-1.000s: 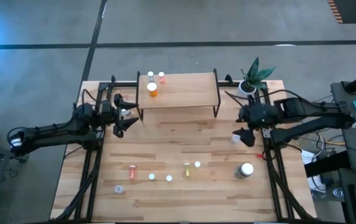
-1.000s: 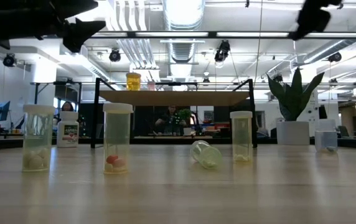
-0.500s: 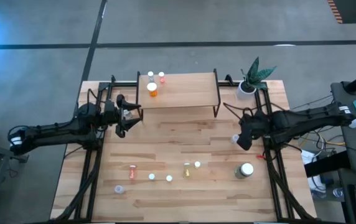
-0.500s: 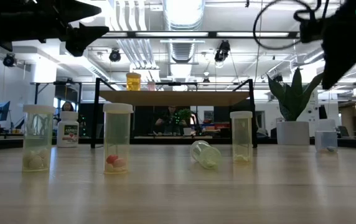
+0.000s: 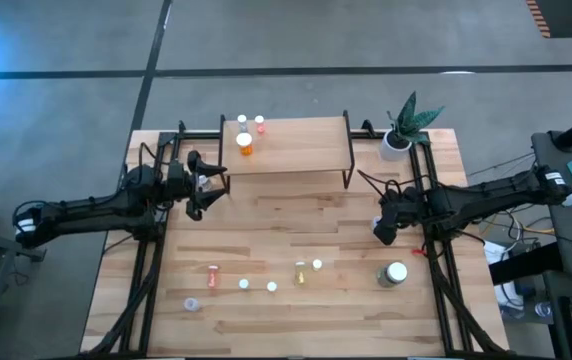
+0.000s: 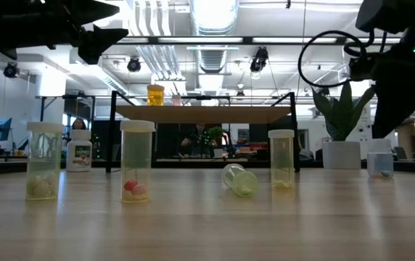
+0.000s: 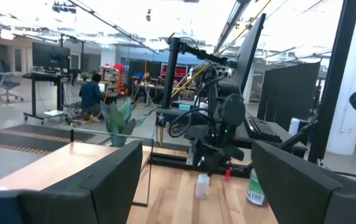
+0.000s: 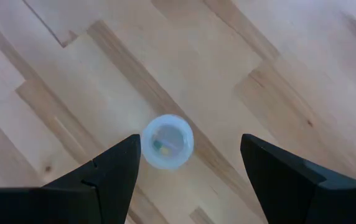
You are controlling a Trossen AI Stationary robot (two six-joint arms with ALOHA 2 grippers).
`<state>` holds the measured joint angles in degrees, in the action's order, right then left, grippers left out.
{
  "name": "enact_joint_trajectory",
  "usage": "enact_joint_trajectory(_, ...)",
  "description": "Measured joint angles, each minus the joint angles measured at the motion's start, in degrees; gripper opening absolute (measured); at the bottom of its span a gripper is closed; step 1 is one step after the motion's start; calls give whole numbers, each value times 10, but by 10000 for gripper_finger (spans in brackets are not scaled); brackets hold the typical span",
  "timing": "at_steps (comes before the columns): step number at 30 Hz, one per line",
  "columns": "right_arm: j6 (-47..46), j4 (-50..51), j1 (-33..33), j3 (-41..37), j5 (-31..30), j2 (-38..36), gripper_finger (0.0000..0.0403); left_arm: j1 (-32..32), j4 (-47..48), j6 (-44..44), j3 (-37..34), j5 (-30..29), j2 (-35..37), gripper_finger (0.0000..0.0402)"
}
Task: Pick and place medicine bottles onto shelf by color
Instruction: Put the right pink medicine bottle on the shelf
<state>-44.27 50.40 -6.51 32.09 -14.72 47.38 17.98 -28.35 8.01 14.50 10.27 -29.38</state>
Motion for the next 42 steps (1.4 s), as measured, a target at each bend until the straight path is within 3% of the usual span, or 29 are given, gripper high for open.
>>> enact_joint_trajectory(18, 24, -52, 35, -48, 17, 0, 263, 0, -17, 5, 0, 0, -32, 286)
enact_joint_trajectory(32, 21, -63, 35, -53, 42, 1, 210, 0, -26, 2, 0, 2, -37, 286)
enact_joint_trajectory(42, 24, -71, 35, -53, 42, 1, 139, 0, -24, 4, 0, 2, -40, 286)
